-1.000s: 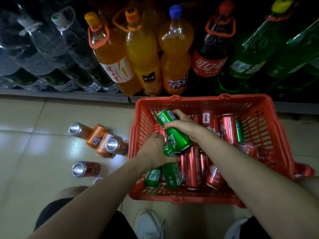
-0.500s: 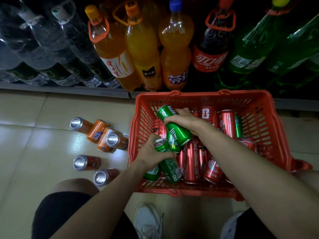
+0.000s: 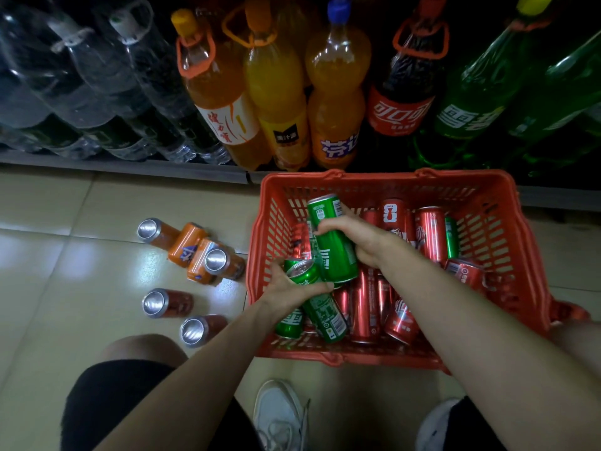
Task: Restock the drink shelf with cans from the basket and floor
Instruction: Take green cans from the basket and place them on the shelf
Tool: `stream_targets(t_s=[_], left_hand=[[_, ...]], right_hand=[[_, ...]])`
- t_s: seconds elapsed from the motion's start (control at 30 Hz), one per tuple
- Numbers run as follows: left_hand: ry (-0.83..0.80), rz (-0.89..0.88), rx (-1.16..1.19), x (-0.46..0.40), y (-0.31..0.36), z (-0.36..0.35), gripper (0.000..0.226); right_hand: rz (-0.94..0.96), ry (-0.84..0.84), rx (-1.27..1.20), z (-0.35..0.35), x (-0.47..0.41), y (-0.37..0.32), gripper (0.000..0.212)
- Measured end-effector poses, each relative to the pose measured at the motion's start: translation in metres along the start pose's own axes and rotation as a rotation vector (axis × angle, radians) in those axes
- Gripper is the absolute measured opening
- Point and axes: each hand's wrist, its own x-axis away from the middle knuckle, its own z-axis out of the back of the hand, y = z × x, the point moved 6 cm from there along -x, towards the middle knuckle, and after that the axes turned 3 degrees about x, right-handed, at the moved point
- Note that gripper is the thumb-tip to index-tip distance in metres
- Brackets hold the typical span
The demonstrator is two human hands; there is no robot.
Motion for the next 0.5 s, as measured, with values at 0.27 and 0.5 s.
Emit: stream_targets(t_s=[0.27,0.5], left_hand=[[-0.064,-0.017,-0.151,0.003,-0.012,-0.009,0.157],[-0.057,-0.117,-0.087,0.002,-0.004,-0.014,0.132]], right_hand=[[-0.037,0.025,-0.019,-0.007,0.000,0.008,0.081],[-0.039,0.084,-0.157,0.005,0.010,0.007,0.070]])
